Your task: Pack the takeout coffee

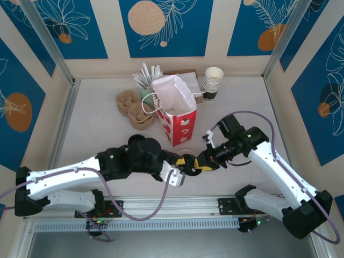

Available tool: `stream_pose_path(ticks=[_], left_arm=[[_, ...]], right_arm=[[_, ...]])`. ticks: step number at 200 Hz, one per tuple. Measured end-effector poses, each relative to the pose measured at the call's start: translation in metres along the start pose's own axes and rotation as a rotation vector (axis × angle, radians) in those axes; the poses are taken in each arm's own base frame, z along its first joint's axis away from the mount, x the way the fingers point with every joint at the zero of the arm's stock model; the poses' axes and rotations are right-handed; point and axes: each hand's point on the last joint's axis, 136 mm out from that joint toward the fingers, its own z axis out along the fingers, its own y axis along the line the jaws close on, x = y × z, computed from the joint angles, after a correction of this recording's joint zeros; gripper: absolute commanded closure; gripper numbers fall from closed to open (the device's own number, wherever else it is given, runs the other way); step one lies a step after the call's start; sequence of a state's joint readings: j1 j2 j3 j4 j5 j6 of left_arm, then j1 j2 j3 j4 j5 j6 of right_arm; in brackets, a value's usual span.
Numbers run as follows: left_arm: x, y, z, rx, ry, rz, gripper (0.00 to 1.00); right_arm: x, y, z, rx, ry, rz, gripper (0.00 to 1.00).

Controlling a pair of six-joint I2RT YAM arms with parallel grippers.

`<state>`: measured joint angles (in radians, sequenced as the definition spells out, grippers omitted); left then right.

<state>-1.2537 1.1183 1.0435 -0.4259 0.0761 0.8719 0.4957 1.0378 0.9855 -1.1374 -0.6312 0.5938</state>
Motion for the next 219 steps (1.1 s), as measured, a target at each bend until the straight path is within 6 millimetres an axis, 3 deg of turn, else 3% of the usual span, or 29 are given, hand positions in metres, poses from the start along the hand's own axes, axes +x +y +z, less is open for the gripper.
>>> stream_pose_path(ticks=[51, 69, 82, 111, 167, 219], left_arm=[[0.005, -0.001, 0.003, 0.015, 0.036, 0.037, 0.83], [0.007, -0.001, 0.004, 0.016, 0.045, 0.042, 0.85], [0.007, -0.001, 0.004, 0.015, 0.047, 0.041, 0.85], [0.007, 0.001, 0.005, 0.015, 0.049, 0.003, 0.84], [0.014, 0.029, 0.003, -0.048, 0.062, -0.268, 0.87], [0.028, 0.042, 0.001, -0.072, 0.051, -0.582, 0.91]], right_arm=[[-0.001, -0.003, 0.001, 0.017, -0.001, 0.014, 1.00], [-0.002, -0.005, 0.002, 0.026, 0.001, 0.024, 0.95], [-0.002, -0.006, 0.002, 0.027, 0.003, 0.026, 0.89], [-0.003, -0.006, 0.001, 0.033, -0.004, 0.025, 0.66], [-0.016, 0.011, -0.026, 0.017, -0.158, -0.030, 0.36], [-0.024, 0.022, -0.061, 0.066, -0.354, -0.103, 0.35]])
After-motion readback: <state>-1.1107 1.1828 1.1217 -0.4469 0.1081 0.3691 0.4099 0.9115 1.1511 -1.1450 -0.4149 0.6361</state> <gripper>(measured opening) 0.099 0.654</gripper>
